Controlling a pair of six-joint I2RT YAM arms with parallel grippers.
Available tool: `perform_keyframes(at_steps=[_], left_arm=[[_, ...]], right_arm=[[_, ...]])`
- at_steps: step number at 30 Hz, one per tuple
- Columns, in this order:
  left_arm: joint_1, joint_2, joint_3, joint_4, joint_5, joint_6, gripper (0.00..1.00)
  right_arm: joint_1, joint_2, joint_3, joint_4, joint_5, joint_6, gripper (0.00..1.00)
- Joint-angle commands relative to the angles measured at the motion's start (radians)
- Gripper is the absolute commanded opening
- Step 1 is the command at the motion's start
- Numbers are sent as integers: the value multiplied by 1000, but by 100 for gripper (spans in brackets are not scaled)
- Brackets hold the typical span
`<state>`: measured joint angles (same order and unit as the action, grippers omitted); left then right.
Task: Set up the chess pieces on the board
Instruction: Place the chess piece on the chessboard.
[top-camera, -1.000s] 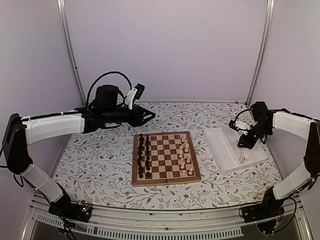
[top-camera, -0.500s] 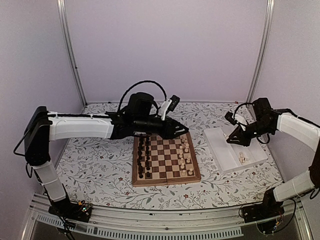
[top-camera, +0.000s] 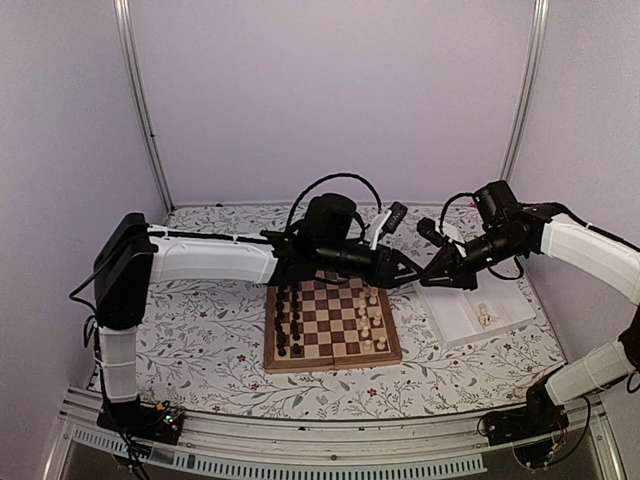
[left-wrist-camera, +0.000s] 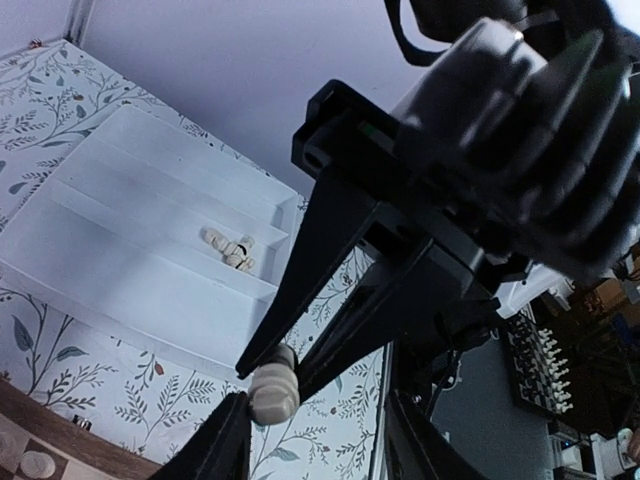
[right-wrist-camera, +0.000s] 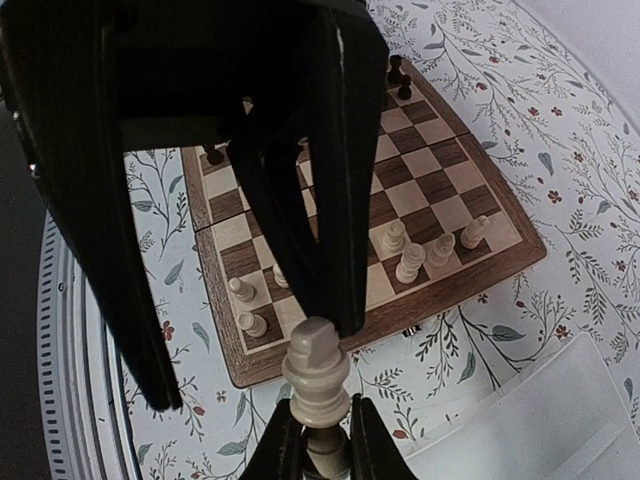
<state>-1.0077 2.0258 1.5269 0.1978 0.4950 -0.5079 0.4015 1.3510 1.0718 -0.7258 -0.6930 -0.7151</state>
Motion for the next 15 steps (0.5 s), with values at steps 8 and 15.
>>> perform_keyframes(at_steps=[8, 15], left_arm=[[-21, 42, 43, 9, 8, -26, 41], [-21, 59, 61, 9, -10, -30, 31]], right_arm=[[32, 15, 31, -30, -27, 13, 13], [37, 10, 26, -36, -28, 9, 13]])
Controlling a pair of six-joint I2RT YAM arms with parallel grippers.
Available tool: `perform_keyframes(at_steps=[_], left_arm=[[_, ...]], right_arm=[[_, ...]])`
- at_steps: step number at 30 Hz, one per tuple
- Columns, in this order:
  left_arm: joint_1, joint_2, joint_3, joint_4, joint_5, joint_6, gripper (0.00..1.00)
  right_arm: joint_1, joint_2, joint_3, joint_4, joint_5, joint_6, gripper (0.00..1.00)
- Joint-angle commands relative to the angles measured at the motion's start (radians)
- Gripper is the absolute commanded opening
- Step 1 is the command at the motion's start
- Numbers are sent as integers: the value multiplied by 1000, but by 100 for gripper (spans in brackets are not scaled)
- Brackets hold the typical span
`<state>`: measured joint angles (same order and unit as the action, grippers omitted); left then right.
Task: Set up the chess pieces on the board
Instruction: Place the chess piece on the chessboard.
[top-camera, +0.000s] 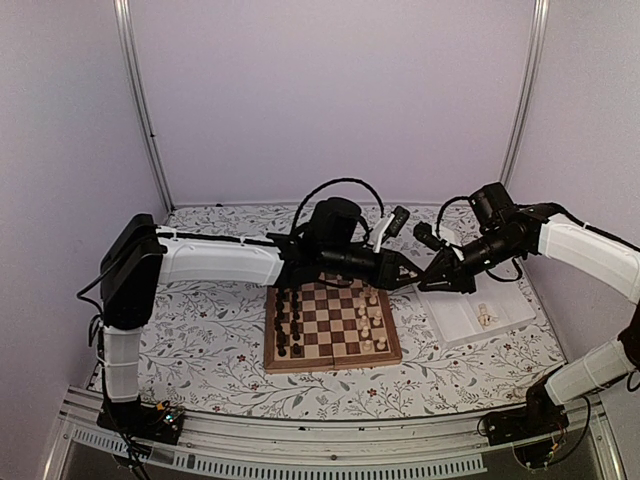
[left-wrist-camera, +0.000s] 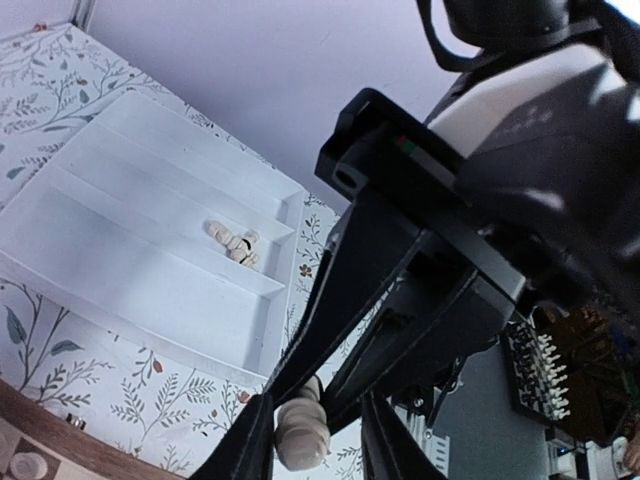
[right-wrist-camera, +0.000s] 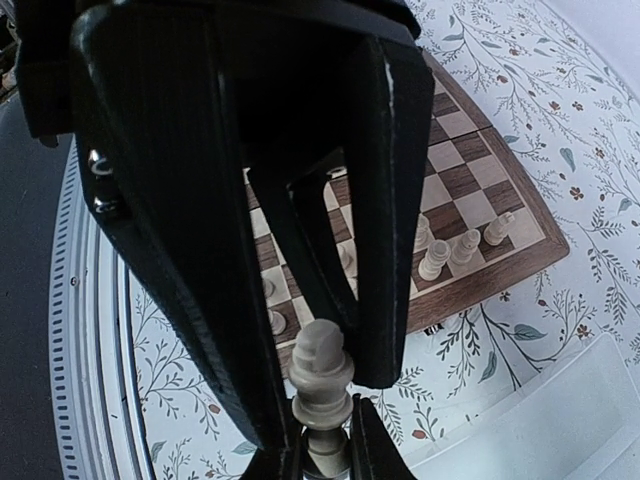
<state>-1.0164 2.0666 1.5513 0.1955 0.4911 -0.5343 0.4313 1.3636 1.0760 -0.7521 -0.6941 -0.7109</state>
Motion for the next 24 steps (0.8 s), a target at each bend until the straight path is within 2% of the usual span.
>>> perform_keyframes(at_steps=[1, 6, 10, 11, 15, 17, 21, 24], left_arm=[[-12, 21, 36, 13, -5, -4, 29], [-10, 25, 39, 10, -3, 5, 17], [-7, 14, 33, -9, -21, 24, 12], [-5, 8, 31, -14, -25, 29, 11], [7, -24, 26, -62, -50, 73, 9], [13, -42, 25, -104, -76, 112, 9], [21, -79, 2, -190, -165, 219, 9], [21, -90, 1, -299, -243, 299, 9]], right_arm=[[7, -3, 22, -10, -26, 5, 13], [7, -6, 23, -8, -26, 5, 14], [8, -10, 24, -1, -26, 7, 17], [8, -12, 24, 1, -22, 9, 20], [4, -28, 5, 22, 26, 27, 46], [-26, -51, -12, 30, 22, 36, 54], [-158, -96, -38, 35, -82, 20, 62], [-222, -121, -101, 113, -87, 18, 64]])
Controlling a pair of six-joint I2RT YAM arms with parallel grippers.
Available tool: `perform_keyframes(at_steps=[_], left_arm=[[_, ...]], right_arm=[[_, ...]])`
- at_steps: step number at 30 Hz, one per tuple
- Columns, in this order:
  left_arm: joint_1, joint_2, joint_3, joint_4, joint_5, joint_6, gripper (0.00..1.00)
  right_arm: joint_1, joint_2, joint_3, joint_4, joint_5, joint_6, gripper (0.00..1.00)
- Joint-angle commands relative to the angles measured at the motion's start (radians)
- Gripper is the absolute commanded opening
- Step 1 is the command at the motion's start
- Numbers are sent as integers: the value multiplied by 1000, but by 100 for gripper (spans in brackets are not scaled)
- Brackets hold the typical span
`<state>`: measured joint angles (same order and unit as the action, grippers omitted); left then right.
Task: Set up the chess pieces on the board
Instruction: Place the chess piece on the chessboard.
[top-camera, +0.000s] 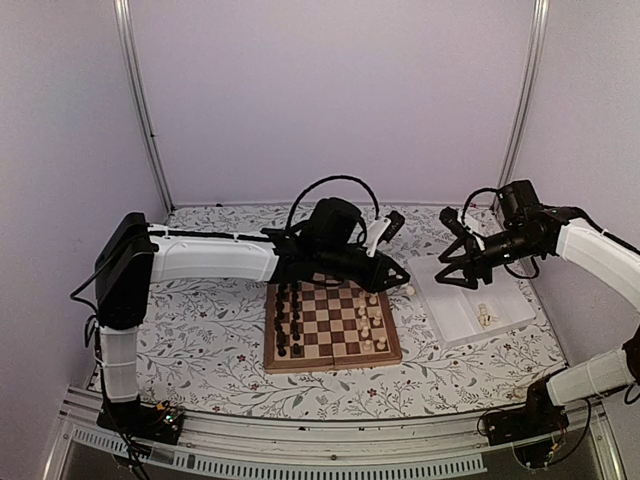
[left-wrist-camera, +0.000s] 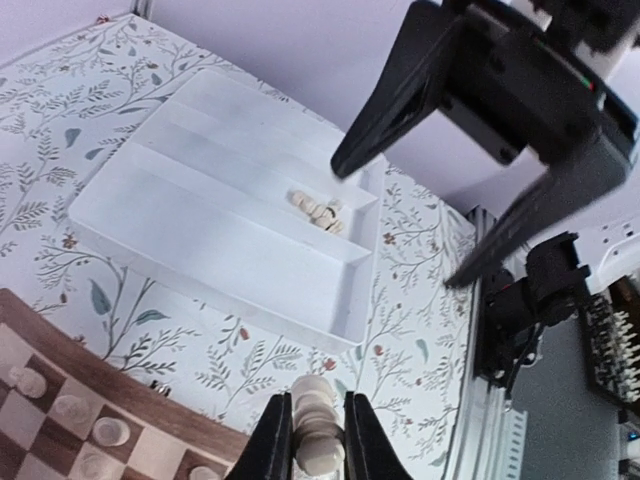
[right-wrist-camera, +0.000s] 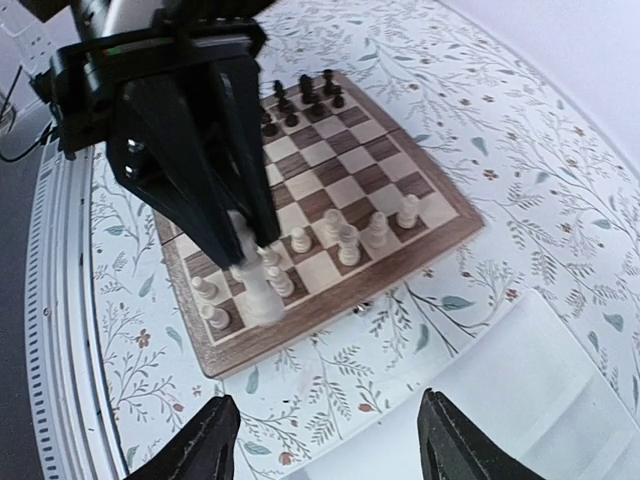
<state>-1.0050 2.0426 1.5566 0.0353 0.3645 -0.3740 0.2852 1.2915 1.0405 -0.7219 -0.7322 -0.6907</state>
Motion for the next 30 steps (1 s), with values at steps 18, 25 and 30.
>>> perform_keyframes(at_steps=[18, 25, 30], left_arm=[[7, 77, 165, -395, -321, 244, 9], [4, 102, 190, -424, -327, 249, 8], [3, 117, 191, -434, -292, 245, 8]], right_arm=[[-96, 5, -195, 291, 172, 94, 66], [-96, 7, -195, 291, 174, 87, 67], [-96, 18, -192, 285, 172, 84, 68]])
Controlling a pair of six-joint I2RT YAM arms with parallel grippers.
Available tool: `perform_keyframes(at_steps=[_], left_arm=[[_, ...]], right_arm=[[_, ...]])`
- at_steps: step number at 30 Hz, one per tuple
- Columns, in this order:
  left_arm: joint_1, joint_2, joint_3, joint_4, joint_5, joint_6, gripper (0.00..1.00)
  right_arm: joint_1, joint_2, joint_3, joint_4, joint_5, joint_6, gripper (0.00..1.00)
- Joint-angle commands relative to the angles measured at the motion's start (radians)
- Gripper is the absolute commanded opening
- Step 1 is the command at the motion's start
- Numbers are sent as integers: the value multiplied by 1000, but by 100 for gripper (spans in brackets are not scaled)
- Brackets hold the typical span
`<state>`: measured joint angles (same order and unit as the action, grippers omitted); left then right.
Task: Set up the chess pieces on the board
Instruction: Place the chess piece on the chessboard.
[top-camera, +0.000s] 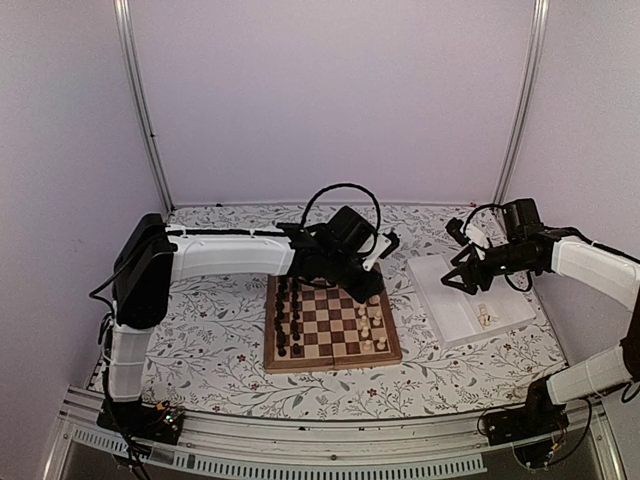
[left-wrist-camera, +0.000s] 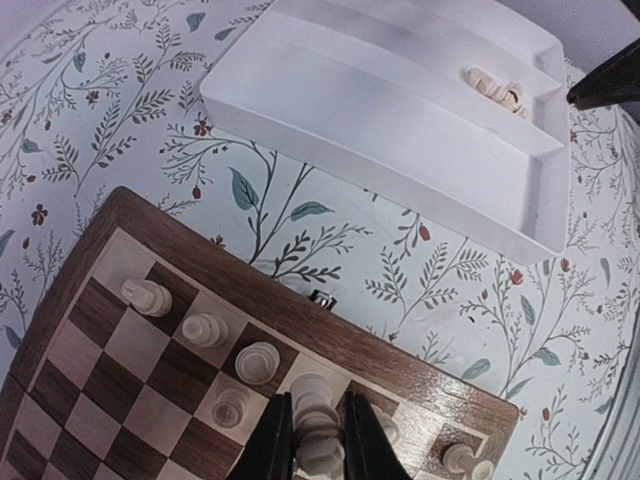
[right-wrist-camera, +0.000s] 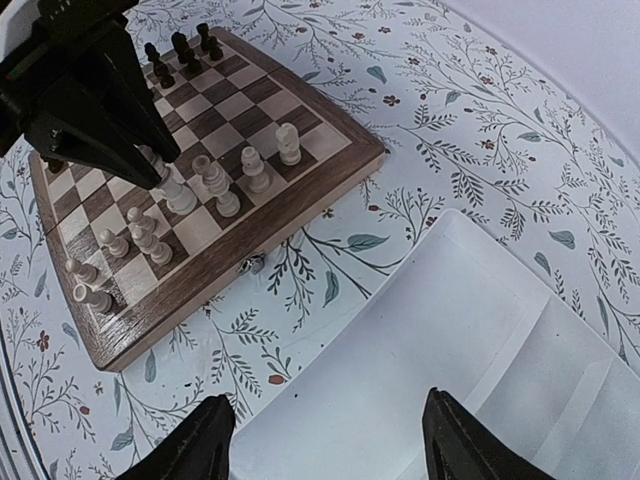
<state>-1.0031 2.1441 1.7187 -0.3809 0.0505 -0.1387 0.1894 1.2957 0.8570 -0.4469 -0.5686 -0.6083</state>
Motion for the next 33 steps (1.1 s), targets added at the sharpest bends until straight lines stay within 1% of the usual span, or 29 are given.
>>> perform_keyframes(at_steps=[1, 4, 5, 6, 7, 26, 33], left_arm=[[0, 17, 27, -19, 22, 8, 8], [-1, 20, 25, -24, 19, 6, 8], [-1, 22, 27, -25, 19, 6, 8], [-1, 23, 28, -24, 20, 5, 8], [-2, 26, 29, -26, 21, 4, 8], [-12, 92, 83, -64, 14, 11, 8], [-16, 101, 92, -74, 27, 13, 12]], right_arm=[[0, 15, -9, 9, 9, 1, 68], [0, 17, -9, 6, 9, 1, 69], [0, 17, -9, 7, 9, -1, 82], [0, 18, -9, 5, 9, -1, 97], [0, 19, -8, 5, 9, -2, 99], [0, 30, -6, 3, 9, -6, 99], [0, 36, -6, -1, 6, -8, 99]])
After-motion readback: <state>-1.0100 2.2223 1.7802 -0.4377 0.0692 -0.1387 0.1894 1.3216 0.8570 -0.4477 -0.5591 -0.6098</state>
